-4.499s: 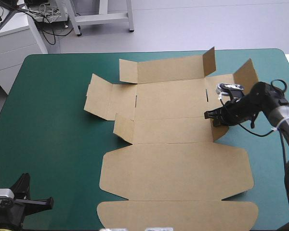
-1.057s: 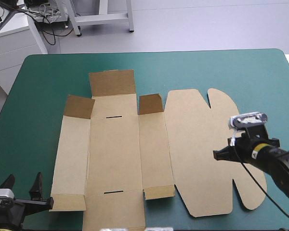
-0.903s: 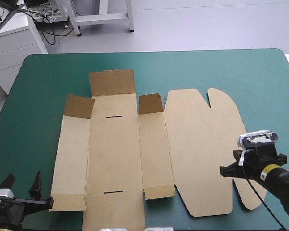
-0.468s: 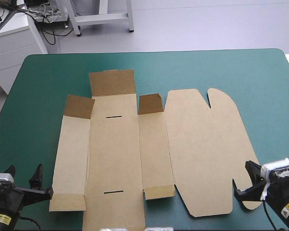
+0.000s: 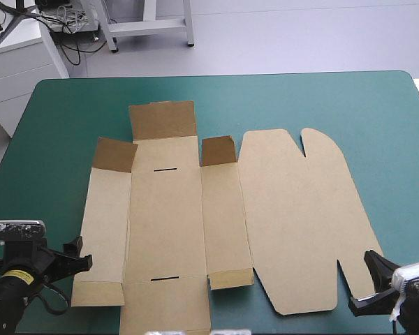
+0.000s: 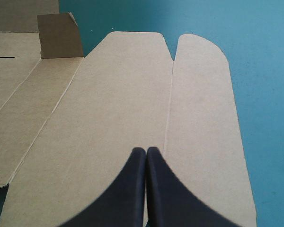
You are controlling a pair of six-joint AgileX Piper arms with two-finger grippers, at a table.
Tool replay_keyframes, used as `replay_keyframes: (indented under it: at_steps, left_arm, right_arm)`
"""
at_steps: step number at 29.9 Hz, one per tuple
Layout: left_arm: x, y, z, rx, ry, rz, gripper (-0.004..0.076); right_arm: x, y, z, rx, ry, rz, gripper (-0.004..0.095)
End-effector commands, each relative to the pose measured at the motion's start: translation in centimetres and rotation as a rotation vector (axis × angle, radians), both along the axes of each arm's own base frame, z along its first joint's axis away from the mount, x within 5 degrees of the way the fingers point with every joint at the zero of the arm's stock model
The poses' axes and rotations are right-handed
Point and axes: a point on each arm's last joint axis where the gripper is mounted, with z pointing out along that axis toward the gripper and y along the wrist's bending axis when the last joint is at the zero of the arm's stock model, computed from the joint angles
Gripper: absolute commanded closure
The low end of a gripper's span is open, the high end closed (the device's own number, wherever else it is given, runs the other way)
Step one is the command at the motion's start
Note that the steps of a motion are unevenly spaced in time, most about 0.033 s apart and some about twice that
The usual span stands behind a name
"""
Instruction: Fold the box
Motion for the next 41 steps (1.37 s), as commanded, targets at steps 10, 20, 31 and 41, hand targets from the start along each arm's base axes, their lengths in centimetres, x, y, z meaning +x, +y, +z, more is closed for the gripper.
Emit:
replay_keyframes:
  at_steps: [10, 20, 31, 41]
  left_arm:
    - [2.2, -0.6, 0.8, 0.004, 0.298, -0.101, 0.0234]
    - [6.3, -0.9, -1.8, -0.060, 0.483, -0.108, 0.0241]
    - [8.4, 2.1, -3.3, -0.183, 0.514, 0.047, 0.0241]
    - [10.3, 2.2, -6.2, -0.427, 0.716, -0.064, 0.0241]
  right_arm:
    - [-0.1, -0.1, 1.1, 0.008, -0.106, -0.009, 0.0928]
    - [0.0, -0.1, 0.9, -0.002, -0.105, -0.007, 0.0928]
    - [0.0, -0.1, 1.0, 0.000, -0.110, -0.007, 0.0928]
    - [0.0, -0.1, 1.0, -0.001, -0.111, -0.006, 0.0928]
